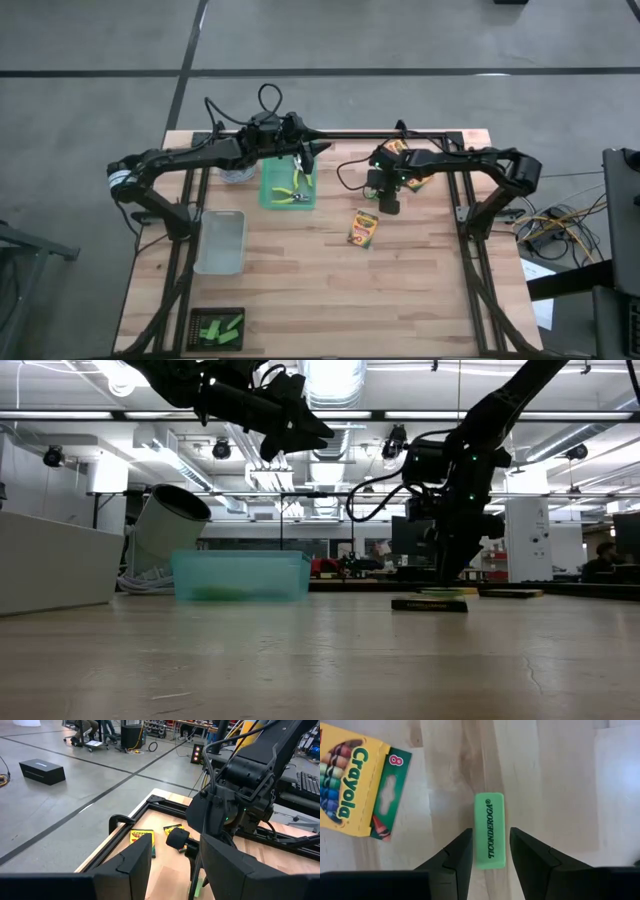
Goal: Pick & Place School Supplies
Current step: Put the green eraser into the black bin
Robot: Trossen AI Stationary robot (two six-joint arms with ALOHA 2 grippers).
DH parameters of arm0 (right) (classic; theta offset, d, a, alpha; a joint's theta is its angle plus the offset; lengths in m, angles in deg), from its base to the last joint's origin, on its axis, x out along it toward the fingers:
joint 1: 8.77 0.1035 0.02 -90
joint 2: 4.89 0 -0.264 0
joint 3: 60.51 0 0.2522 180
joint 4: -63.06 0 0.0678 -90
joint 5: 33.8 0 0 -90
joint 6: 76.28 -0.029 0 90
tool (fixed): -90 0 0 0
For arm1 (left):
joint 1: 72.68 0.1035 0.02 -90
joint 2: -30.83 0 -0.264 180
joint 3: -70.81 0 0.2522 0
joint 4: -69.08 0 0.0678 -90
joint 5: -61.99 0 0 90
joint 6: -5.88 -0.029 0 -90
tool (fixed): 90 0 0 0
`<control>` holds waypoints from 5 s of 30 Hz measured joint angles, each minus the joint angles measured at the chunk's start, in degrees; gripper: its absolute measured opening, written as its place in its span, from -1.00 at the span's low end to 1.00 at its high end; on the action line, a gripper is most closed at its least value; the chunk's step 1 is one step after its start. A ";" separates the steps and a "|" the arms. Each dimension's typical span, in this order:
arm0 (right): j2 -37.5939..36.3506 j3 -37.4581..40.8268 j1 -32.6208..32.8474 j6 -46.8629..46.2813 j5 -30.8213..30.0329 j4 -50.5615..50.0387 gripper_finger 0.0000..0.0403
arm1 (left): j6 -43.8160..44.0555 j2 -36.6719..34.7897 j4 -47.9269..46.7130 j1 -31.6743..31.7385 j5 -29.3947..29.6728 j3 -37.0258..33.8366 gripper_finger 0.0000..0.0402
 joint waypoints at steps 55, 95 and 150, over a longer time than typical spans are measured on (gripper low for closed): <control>2.63 -2.22 0.00 -0.01 -0.24 0.74 -0.62 | -0.07 0.00 -0.06 0.02 0.00 0.00 -0.14; -8.60 -12.68 0.00 -1.29 0.41 -15.28 -0.62 | -0.19 -0.02 -1.38 0.55 0.00 0.00 -0.14; 0.04 -32.99 2.96 6.47 -5.56 -2.27 -0.58 | 62.25 2.34 -1.18 0.42 0.02 0.00 -0.14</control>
